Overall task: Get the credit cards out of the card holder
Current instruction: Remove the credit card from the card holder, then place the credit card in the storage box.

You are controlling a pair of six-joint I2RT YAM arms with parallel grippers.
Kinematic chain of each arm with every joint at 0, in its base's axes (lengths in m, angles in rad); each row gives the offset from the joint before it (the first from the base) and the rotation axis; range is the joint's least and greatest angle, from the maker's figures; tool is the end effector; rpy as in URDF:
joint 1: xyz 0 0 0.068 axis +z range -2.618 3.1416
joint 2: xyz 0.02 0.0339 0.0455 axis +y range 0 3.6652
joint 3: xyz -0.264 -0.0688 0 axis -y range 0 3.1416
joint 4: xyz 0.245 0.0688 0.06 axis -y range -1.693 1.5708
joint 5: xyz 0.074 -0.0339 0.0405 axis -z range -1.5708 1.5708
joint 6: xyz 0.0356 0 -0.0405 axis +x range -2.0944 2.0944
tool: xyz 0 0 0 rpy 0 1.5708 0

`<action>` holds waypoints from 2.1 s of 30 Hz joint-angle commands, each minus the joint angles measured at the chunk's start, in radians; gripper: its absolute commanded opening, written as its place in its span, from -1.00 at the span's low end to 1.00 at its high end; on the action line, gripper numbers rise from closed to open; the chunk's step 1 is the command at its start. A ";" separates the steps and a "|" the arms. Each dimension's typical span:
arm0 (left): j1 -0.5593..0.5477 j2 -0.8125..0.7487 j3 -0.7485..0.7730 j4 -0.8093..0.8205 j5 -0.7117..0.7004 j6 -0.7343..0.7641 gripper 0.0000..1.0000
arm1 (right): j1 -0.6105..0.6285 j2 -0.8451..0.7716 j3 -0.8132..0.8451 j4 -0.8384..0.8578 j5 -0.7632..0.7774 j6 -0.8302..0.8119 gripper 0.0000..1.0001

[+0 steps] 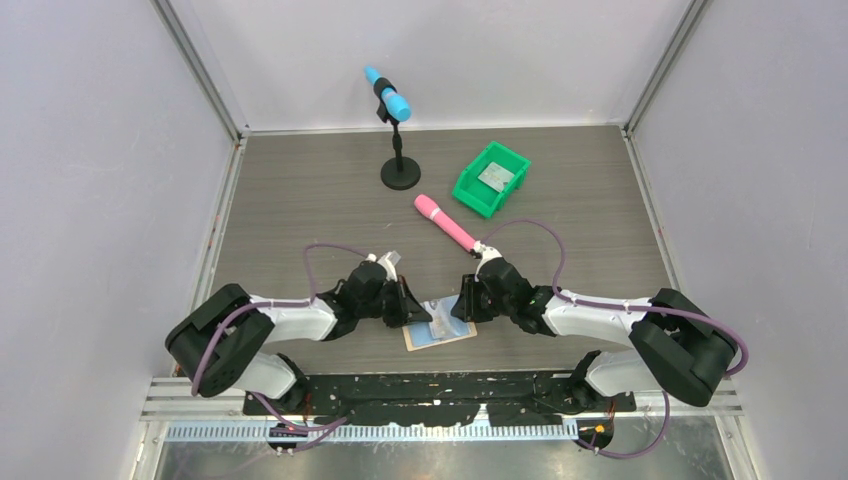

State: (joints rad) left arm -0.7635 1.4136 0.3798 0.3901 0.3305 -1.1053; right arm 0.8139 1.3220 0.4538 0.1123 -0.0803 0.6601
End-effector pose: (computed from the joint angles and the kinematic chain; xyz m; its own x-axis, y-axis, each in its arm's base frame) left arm 0.1666 -0.1755 0.1298 -0.9466 -0.2640 -0.1850 -0.0097 0.5970 -0.8022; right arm 0.1619 0.1755 0.1461 -0.8410 -0.0002 -0.5411 -0.3152 0.8129 0.4897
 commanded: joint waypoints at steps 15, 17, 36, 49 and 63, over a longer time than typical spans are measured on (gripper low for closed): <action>0.017 -0.092 -0.056 -0.068 -0.044 0.051 -1.00 | -0.015 -0.040 0.011 -0.084 0.010 -0.056 -0.38; 0.025 -0.123 -0.045 -0.132 -0.055 0.091 -1.00 | -0.015 -0.055 0.021 -0.095 0.003 -0.069 -0.38; 0.032 -0.492 0.079 -0.552 0.063 0.366 -1.00 | -0.089 -0.220 0.192 -0.156 -0.375 -0.330 -0.26; 0.032 -0.468 0.067 -0.399 0.382 0.388 -1.00 | -0.094 -0.136 0.247 -0.117 -0.677 -0.384 -0.17; 0.032 -0.431 0.059 -0.286 0.448 0.355 -1.00 | -0.091 -0.021 0.237 -0.029 -0.860 -0.355 -0.25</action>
State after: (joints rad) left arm -0.7372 0.9779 0.4221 0.0429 0.7391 -0.7506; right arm 0.7235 1.2968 0.6659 0.0177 -0.8795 0.2993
